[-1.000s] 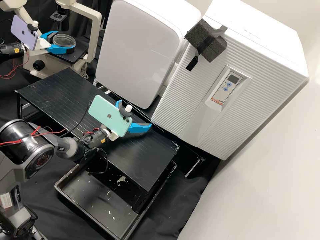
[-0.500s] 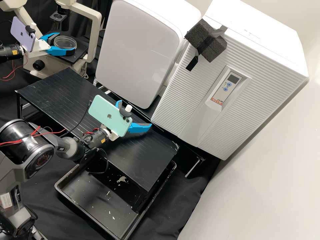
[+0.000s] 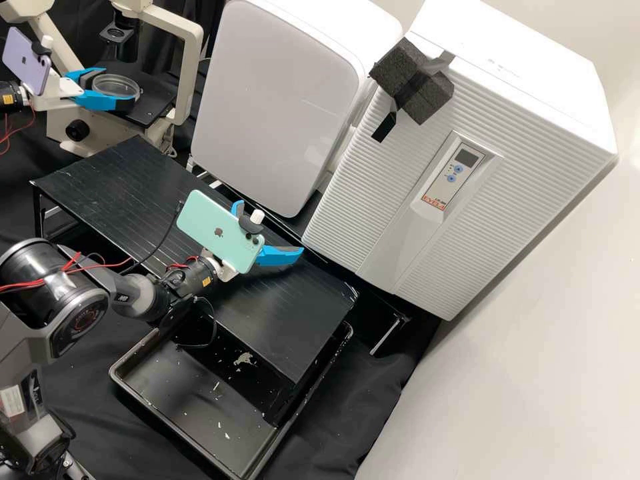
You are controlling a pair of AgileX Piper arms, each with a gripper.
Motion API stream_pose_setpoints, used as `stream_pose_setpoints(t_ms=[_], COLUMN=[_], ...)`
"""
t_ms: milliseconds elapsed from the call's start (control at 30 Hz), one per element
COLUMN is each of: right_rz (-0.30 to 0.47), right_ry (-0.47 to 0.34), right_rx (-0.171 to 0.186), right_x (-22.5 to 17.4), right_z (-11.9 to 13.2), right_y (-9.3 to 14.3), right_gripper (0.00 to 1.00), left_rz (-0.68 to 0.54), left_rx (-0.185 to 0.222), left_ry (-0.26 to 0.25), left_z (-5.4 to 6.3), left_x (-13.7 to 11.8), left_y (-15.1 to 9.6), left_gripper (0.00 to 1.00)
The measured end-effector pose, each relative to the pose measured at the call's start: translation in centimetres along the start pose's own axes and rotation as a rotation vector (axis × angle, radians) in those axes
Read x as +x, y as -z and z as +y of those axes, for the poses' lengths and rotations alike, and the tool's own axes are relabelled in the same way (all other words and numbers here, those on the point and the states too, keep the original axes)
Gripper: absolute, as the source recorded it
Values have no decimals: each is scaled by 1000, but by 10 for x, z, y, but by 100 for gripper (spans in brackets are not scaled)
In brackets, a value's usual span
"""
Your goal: Place the petri dish on the bench
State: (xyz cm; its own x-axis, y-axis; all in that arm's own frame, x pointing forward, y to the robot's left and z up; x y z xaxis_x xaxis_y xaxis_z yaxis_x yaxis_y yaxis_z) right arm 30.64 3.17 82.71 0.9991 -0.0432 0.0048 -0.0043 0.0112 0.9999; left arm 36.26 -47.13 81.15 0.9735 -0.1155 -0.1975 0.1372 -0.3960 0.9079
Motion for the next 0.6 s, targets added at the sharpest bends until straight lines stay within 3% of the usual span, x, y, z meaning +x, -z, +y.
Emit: stream_pose_setpoints(t_ms=[233,600], right_rz=[0,0], right_ry=[0,0], right_rx=[0,0], right_x=[0,0], right_z=[0,0], right_y=[0,0], right_gripper=[100,100], left_rz=[-20,-109], left_rx=[16,30], left_ry=[-17,18], left_z=[11,1], left_x=[-12,-13], left_y=[-9,-39], left_gripper=[0,0])
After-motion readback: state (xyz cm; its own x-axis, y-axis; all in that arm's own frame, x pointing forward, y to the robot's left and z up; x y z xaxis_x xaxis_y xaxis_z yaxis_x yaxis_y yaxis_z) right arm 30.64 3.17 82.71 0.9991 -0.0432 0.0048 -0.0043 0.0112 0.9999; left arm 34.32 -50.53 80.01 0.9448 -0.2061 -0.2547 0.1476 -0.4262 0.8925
